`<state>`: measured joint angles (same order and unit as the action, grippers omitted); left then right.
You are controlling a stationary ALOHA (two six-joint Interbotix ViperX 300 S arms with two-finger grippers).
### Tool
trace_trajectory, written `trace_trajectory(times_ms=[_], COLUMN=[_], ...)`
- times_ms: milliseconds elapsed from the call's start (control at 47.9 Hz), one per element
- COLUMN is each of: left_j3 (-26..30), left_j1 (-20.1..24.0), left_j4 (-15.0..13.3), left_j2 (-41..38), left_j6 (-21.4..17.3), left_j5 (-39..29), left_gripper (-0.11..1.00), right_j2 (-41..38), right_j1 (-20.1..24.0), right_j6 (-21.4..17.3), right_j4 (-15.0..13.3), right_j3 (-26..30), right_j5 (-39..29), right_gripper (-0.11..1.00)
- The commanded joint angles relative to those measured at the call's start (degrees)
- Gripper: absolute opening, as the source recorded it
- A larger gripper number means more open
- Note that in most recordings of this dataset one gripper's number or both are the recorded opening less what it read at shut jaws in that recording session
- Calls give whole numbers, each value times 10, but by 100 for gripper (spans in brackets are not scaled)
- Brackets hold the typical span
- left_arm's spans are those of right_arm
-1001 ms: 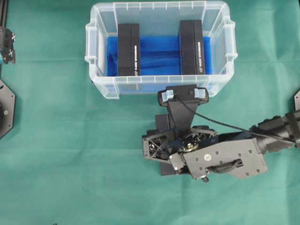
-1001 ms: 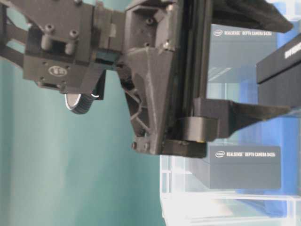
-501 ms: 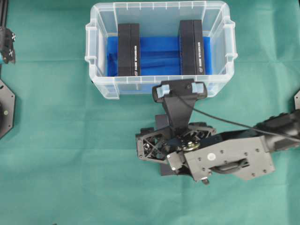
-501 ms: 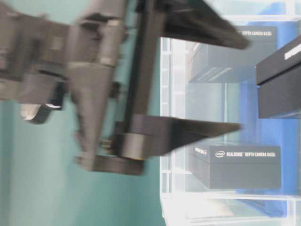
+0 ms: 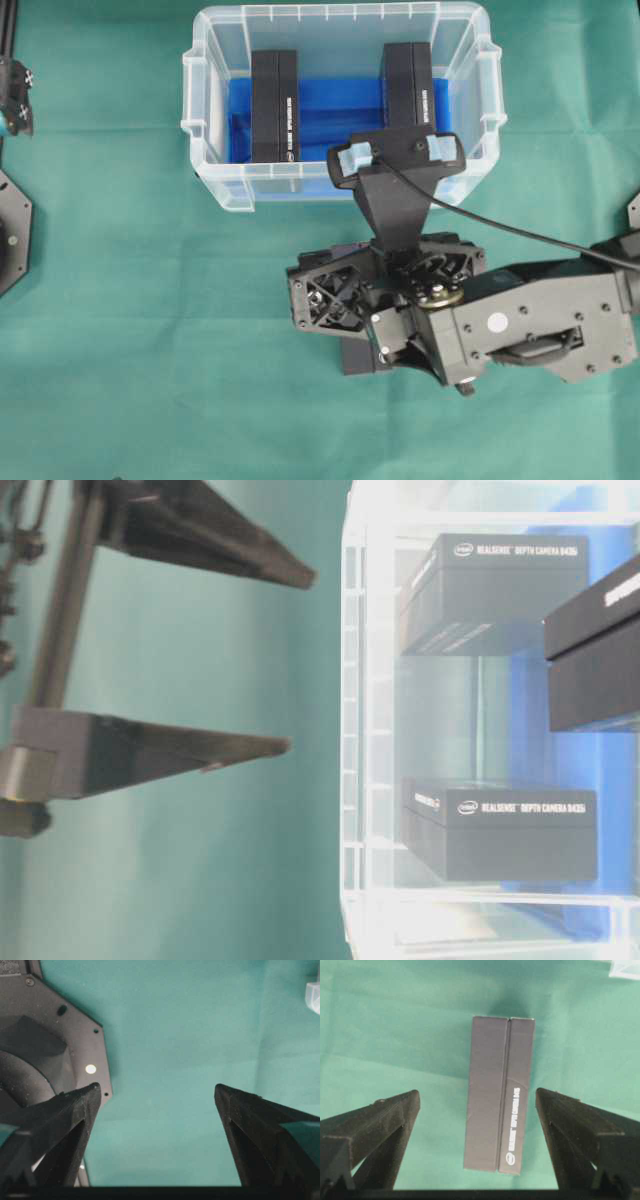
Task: Take out the box from the case.
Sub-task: 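Carry the held box toward the front of the table and lower it, then open the right gripper to release the box on the table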
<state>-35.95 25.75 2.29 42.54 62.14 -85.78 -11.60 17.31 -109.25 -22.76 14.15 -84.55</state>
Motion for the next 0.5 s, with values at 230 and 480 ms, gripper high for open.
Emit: trace_trajectory(times_ms=[230,480], left_j3=[7,7], left_j1=[1,1], left_j4=[1,0], left_j2=[-2,-1], left_j6=[6,10], left_j5=[1,1], left_gripper=[99,99], right_j2=[22,34], right_j1=[0,5], right_j6=[9,10], right_j4=[-4,9], right_j3=[20,8], right_j5=[-13,-34], right_gripper=[94,93])
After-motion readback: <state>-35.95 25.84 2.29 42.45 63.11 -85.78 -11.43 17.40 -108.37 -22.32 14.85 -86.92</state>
